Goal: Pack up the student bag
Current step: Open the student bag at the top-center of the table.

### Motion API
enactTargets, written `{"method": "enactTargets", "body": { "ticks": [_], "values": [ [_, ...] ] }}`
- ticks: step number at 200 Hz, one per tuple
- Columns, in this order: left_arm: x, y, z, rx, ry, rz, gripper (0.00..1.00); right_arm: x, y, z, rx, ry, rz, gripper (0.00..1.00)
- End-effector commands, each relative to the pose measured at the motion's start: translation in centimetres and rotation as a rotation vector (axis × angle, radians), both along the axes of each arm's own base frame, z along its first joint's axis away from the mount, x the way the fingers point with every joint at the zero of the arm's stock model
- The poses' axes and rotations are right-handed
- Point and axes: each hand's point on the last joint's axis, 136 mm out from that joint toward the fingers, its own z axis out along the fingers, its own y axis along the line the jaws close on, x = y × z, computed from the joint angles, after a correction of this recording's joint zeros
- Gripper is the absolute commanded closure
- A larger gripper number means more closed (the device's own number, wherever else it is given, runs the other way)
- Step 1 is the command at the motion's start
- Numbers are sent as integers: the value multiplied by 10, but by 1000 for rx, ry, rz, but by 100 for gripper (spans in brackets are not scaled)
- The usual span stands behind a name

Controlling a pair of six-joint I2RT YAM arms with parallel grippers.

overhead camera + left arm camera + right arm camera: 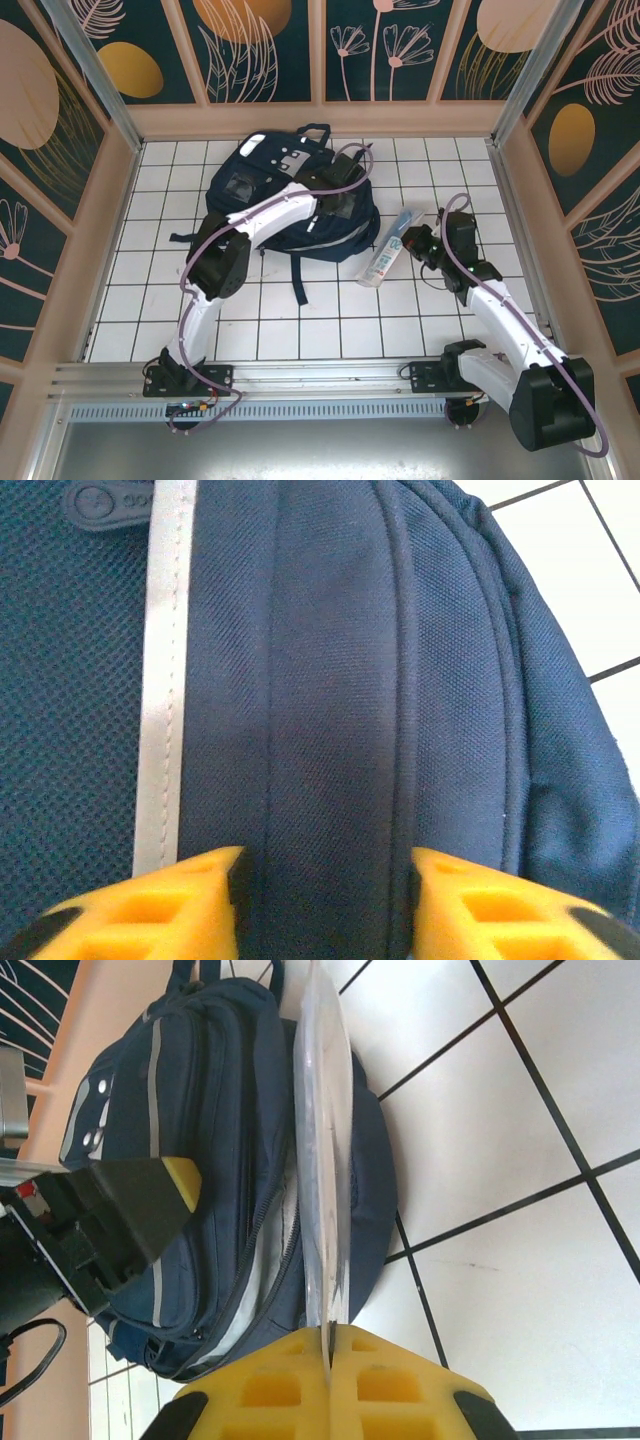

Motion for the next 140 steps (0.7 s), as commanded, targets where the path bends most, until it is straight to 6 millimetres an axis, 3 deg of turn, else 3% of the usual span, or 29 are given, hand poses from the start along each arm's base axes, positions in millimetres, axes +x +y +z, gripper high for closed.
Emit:
{"method": "enactTargets", "body": {
  "ticks": [1, 25, 64, 115, 140],
  "values": [
    [0, 21, -9, 131, -6, 44, 100, 5, 6, 12, 34, -56, 31, 100],
    [-11, 31, 2, 97, -6, 69, 100, 9, 12, 16, 53, -79, 66, 100],
    [-49, 47, 17, -18, 66, 115, 100, 15, 24, 12, 72, -72, 123, 100],
    [-96, 79, 18, -110, 134, 200, 100, 18, 32, 5, 89, -63, 170, 100],
    [-109, 76, 25, -193, 172, 208, 100, 20, 35, 2, 96, -60, 183, 100]
  ]
}}
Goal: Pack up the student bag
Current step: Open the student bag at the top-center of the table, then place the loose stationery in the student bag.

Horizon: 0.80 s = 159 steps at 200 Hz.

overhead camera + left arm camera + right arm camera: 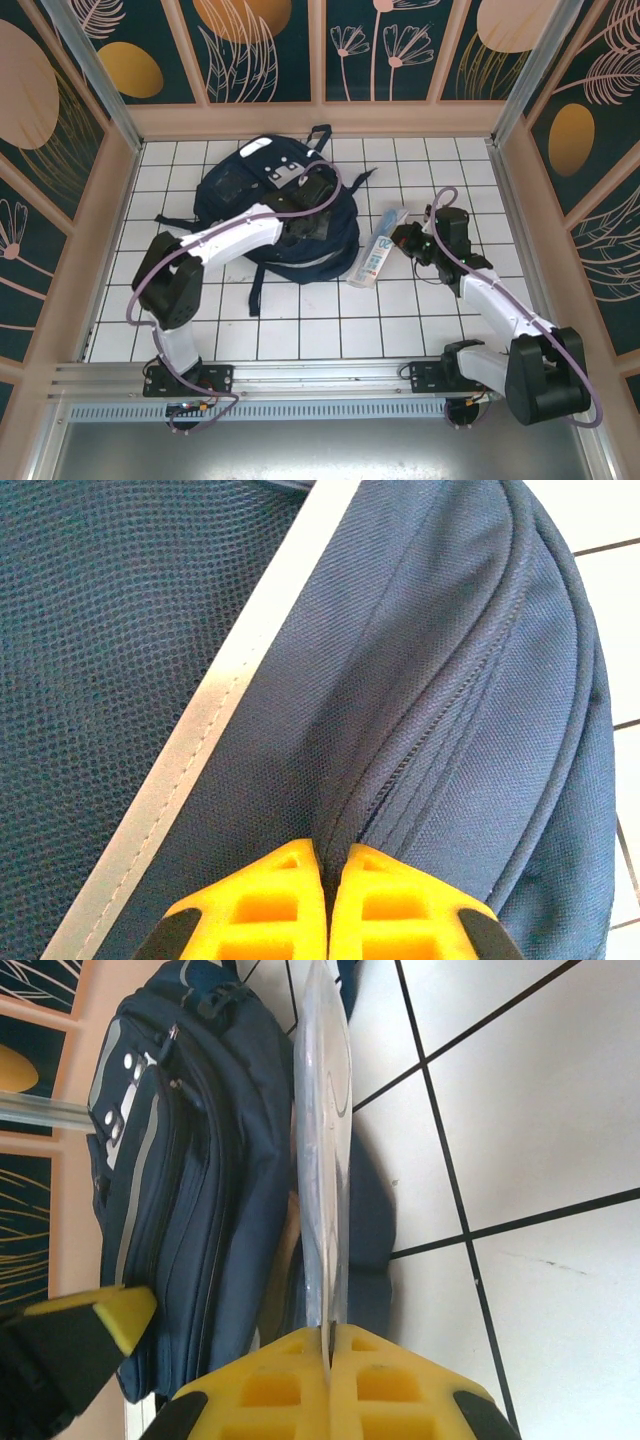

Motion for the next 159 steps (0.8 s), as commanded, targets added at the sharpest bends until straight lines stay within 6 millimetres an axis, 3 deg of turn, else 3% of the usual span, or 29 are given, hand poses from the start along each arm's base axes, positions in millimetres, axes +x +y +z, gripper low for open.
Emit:
{"method": "enactTargets", "body": {
  "ticks": [1, 11, 15, 35, 60, 62, 68, 92, 128, 159],
  "values": [
    [-17, 3, 6, -105, 71, 74, 100, 7, 6, 15, 24, -70, 41, 100],
    [-20, -2, 8, -140, 93, 73, 100, 7, 7, 15, 28, -72, 45, 100],
    [-21, -4, 21, -173, 79, 71, 100, 7, 8, 15, 28, -74, 47, 100],
    [-19, -18, 42, -257, 75, 58, 100, 6, 10, 20, 53, -84, 57, 100],
    [-6, -35, 75, -311, 32, 27, 100, 2, 14, 26, 98, -96, 64, 100],
    [-4, -37, 68, -296, 43, 26, 100, 2, 14, 26, 101, -99, 65, 100],
    [1, -41, 71, -293, 38, 21, 100, 1, 15, 27, 114, -98, 64, 100],
    [18, -52, 99, -318, -6, -6, 100, -2, 22, 32, 190, -113, 66, 100],
    [35, -49, 133, -359, -48, -23, 100, 4, 46, 44, 271, -142, 92, 100],
    [43, -37, 150, -405, -62, -22, 100, 15, 73, 49, 313, -152, 126, 100]
  ]
}}
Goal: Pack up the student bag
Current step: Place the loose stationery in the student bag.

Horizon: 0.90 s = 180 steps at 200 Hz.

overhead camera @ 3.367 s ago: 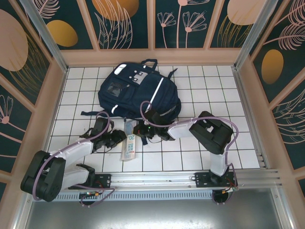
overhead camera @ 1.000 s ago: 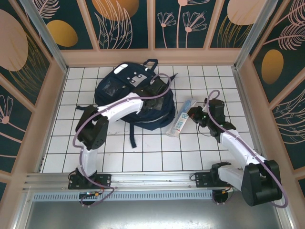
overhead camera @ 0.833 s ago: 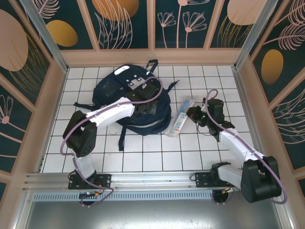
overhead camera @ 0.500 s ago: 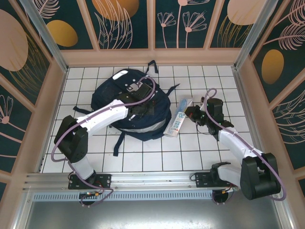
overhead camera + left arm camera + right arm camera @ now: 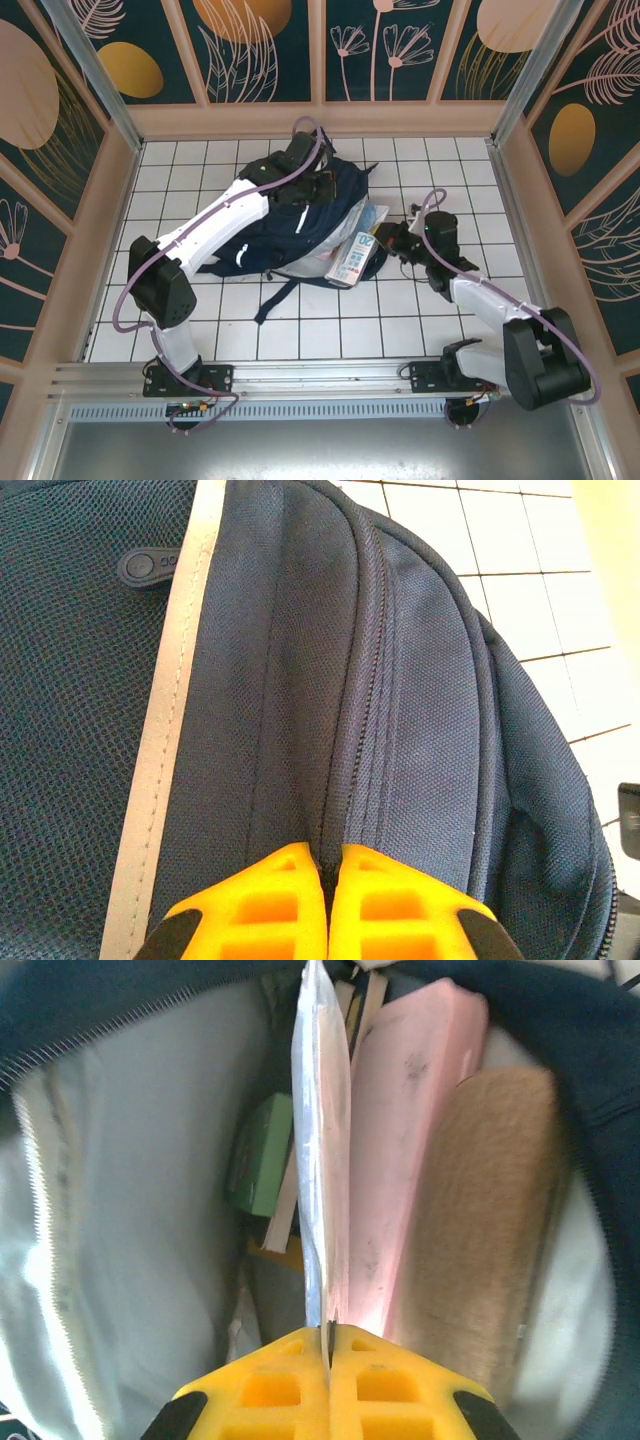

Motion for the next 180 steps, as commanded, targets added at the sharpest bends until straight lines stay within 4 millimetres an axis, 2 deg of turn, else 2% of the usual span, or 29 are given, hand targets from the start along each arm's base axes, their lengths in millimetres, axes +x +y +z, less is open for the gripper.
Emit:
{"method": "enactTargets", "body": {
  "ticks": [1, 26, 50, 77, 109, 113, 114, 121, 129, 134, 146, 163, 180],
  "values": [
    [7, 0, 41, -90, -66, -33, 100, 18, 23, 34, 96, -99, 18, 100],
    [9, 8, 54, -115, -89, -25, 100, 34, 44, 31, 102, -86, 29, 100],
    [8, 11, 57, -139, -94, -18, 100, 53, 68, 26, 93, -71, 50, 100],
    [5, 12, 50, -144, -78, -13, 100, 71, 87, 9, 95, -31, 70, 100],
    [4, 14, 37, -136, -60, -7, 100, 75, 105, -11, 37, 10, 94, 100],
    [4, 14, 36, -136, -59, -6, 100, 75, 106, -13, 22, 15, 95, 100],
    [2, 16, 42, -145, -69, -6, 100, 75, 106, -14, 18, 17, 94, 100],
    [0, 17, 47, -152, -77, -6, 100, 75, 106, -18, -9, 23, 94, 94],
    [0, 18, 46, -152, -76, -6, 100, 74, 106, -19, -32, 23, 93, 80],
    [0, 18, 45, -151, -75, -7, 100, 73, 104, -19, -45, 22, 89, 75],
    [0, 19, 43, -149, -74, -4, 100, 73, 99, -16, -70, 10, 77, 64],
    [1, 20, 39, -143, -70, -1, 100, 72, 90, -10, -112, -2, 61, 44],
    [2, 20, 35, -143, -66, -4, 100, 70, 79, -5, -152, -10, 42, 36]
  ]
}}
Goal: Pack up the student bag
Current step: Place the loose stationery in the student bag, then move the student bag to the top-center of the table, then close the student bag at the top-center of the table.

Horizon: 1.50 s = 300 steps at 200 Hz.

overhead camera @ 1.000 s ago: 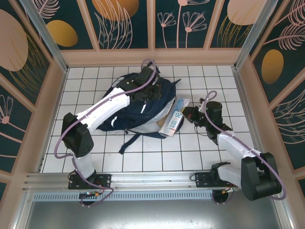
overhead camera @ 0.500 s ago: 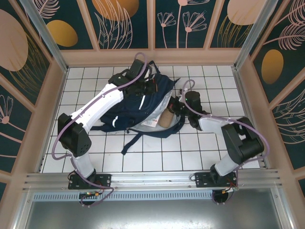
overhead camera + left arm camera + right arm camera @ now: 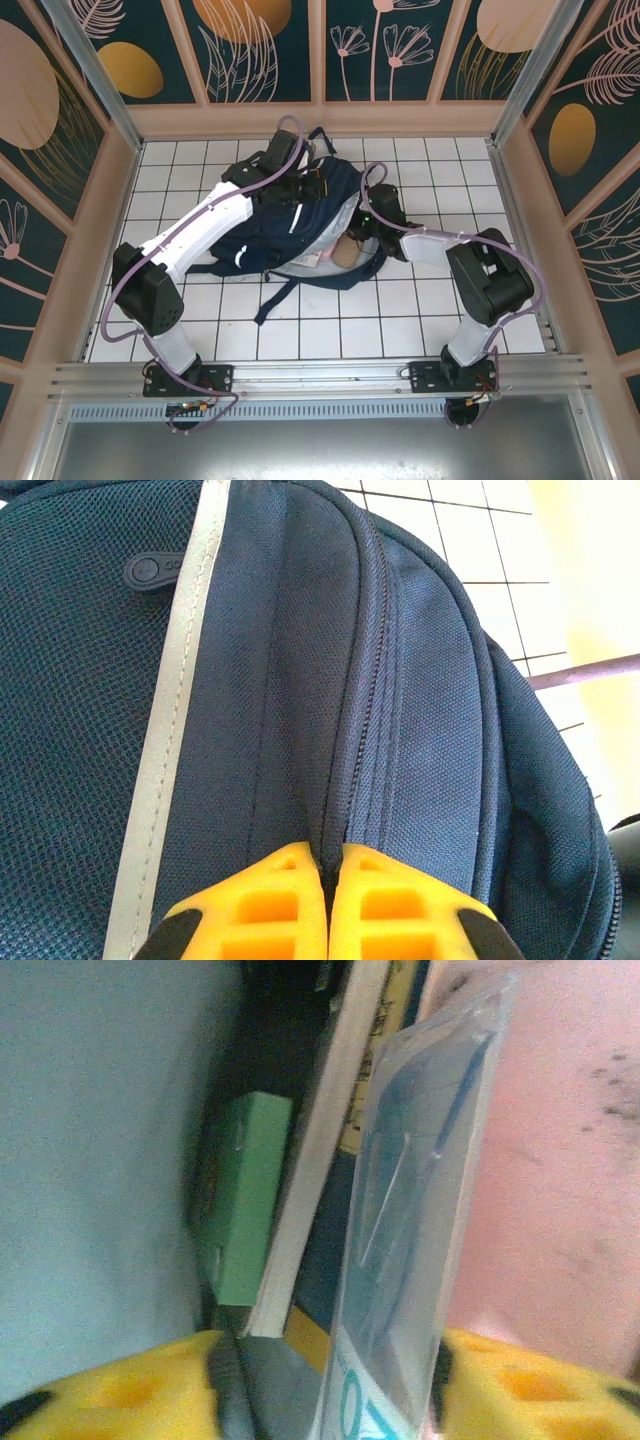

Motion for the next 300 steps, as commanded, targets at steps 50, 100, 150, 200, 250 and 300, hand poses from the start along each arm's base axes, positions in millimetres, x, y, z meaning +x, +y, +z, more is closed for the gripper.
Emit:
{"method": "enactTargets", "body": {
  "ticks": [50, 100, 150, 200, 250, 300],
  "values": [
    [6, -2, 12, -68, -48, 3, 100, -6, -78, 32, -165, -84, -153, 29],
    [12, -25, -24, -117, 32, -36, 100, -28, -119, 34, -210, -80, -216, 27],
    [17, -38, -52, -134, 90, -54, 100, -69, -139, -13, -269, 32, -238, 32],
    [18, -39, -62, -134, 103, -45, 100, -85, -133, -44, -232, 82, -207, 46],
    [19, -42, -72, -147, 127, -42, 100, -67, -107, -50, -238, 82, -128, 52],
    [34, -54, -74, -154, 119, -48, 98, -25, -117, -53, -308, 67, -159, 91]
  ]
}}
